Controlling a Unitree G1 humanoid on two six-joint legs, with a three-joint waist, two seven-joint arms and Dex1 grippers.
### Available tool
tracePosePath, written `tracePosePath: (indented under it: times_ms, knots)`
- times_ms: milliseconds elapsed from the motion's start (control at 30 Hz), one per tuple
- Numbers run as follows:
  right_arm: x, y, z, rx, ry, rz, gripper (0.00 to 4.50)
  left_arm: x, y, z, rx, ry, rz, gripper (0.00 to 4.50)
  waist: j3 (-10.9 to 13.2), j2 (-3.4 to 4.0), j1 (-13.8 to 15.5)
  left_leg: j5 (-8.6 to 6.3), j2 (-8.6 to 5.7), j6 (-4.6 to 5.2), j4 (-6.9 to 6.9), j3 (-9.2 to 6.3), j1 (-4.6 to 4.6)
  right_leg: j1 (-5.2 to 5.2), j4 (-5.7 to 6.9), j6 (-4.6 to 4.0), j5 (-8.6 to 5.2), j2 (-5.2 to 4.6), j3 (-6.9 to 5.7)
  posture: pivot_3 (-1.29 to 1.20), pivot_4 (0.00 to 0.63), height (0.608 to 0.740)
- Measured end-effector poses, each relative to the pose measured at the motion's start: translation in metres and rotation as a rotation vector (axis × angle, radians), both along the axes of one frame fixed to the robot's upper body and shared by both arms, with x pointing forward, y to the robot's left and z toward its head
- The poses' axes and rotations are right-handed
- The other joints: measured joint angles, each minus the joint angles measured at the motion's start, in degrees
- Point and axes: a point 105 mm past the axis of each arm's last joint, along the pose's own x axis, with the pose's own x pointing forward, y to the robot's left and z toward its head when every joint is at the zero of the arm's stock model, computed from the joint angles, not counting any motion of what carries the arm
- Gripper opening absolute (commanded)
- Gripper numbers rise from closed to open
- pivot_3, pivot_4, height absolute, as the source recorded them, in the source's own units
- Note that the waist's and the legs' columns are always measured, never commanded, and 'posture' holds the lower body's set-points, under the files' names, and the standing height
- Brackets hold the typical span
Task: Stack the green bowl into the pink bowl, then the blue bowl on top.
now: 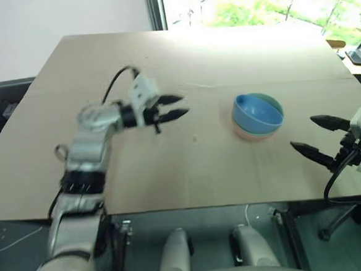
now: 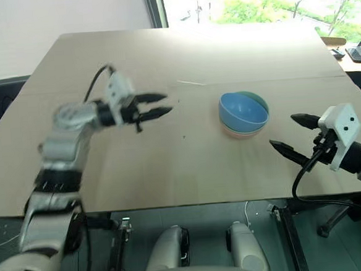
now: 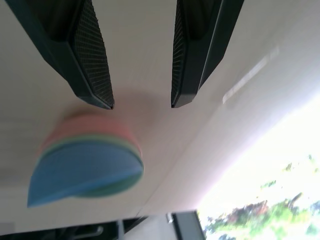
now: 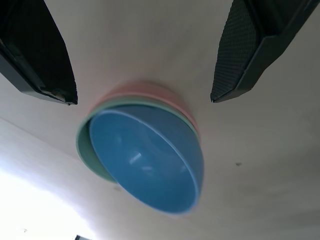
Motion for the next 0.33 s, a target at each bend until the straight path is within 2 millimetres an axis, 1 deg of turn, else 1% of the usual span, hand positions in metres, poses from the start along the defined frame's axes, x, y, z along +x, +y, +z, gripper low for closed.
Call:
tracePosePath:
  times_ms: [100,233,267,300,333]
  knots:
    - [0.003,-0.010,0.000,-0.026,0.029,0.017,4.50,-0.036,0.015,-0.003,-0.030,0.050,0.046,1.91,0.0,0.00,0.9,-0.01,0.00,0.01,0.02,-0.02,0.06,0.08,-0.03,0.00,0.00,-0.04,-0.05,0.00,0.150,0.740]
    - [0.003,-0.022,0.000,-0.058,0.076,0.044,4.50,-0.062,0.039,0.004,-0.046,0.094,0.144,1.91,0.0,0.00,1.3,-0.01,0.00,0.01,0.05,-0.12,0.29,0.37,-0.01,-0.02,-0.02,-0.04,-0.22,0.00,0.150,0.740]
    - [0.003,-0.023,0.000,-0.060,0.083,0.052,4.50,-0.066,0.043,0.004,-0.046,0.102,0.156,1.91,0.0,0.00,1.2,-0.02,0.00,0.01,0.05,-0.10,0.36,0.42,-0.02,-0.03,-0.02,-0.03,-0.19,0.00,0.150,0.740]
    - [0.002,-0.027,0.001,-0.069,0.102,0.062,4.50,-0.076,0.053,-0.001,-0.032,0.138,0.180,1.91,0.0,0.01,0.9,-0.02,0.00,0.02,0.04,-0.06,0.38,0.42,-0.03,-0.03,-0.02,-0.04,-0.14,0.00,0.150,0.740]
    - [0.002,-0.029,0.001,-0.070,0.107,0.059,4.50,-0.078,0.055,-0.001,-0.033,0.146,0.186,1.91,0.0,0.01,0.8,-0.02,0.00,0.02,0.03,-0.06,0.39,0.42,-0.03,-0.03,-0.02,-0.04,-0.14,0.00,0.150,0.740]
